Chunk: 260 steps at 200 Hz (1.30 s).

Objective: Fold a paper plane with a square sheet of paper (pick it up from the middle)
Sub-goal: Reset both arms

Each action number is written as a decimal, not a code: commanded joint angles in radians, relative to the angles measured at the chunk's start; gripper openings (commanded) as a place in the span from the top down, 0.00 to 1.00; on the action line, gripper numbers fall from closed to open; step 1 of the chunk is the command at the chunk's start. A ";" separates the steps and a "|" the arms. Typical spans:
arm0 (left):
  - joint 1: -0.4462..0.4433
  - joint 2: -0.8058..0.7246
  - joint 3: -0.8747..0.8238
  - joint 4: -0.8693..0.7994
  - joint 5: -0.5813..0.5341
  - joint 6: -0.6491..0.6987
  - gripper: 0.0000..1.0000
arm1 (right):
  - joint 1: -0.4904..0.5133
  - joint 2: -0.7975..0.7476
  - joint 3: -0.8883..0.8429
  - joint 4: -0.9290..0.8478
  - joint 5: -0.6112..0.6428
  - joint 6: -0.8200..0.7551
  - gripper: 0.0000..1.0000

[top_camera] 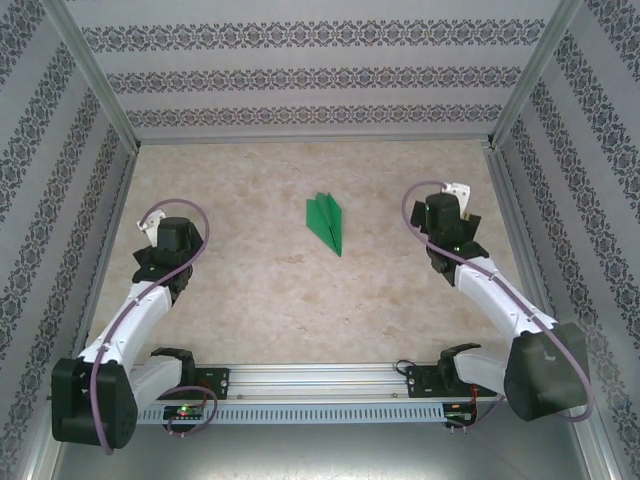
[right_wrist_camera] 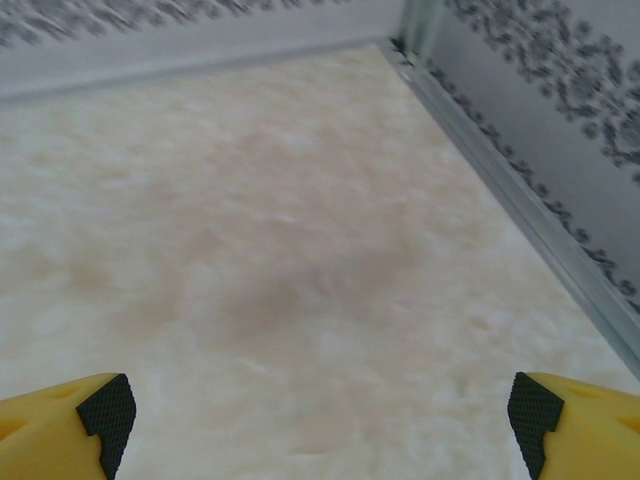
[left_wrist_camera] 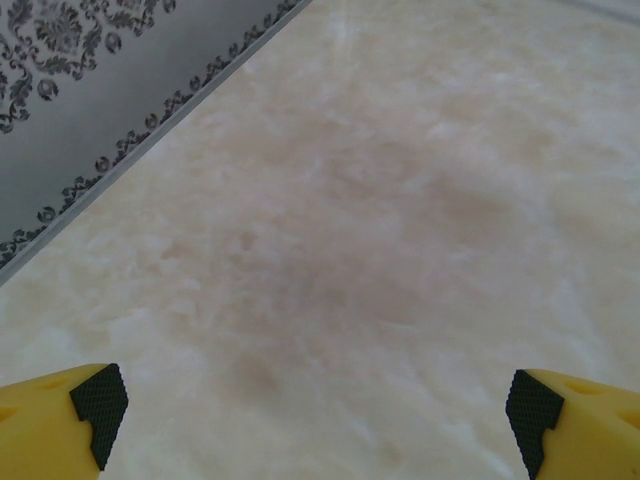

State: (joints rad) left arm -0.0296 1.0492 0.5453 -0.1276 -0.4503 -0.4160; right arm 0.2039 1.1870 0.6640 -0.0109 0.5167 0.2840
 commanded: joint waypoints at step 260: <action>0.037 0.512 -0.124 0.941 0.501 0.416 0.00 | -0.178 0.317 -0.271 0.878 -0.452 -0.255 0.02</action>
State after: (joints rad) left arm 0.0189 1.5536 0.4015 0.8227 0.0383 -0.0257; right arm 0.0261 1.4998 0.3878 0.8246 0.0868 0.0444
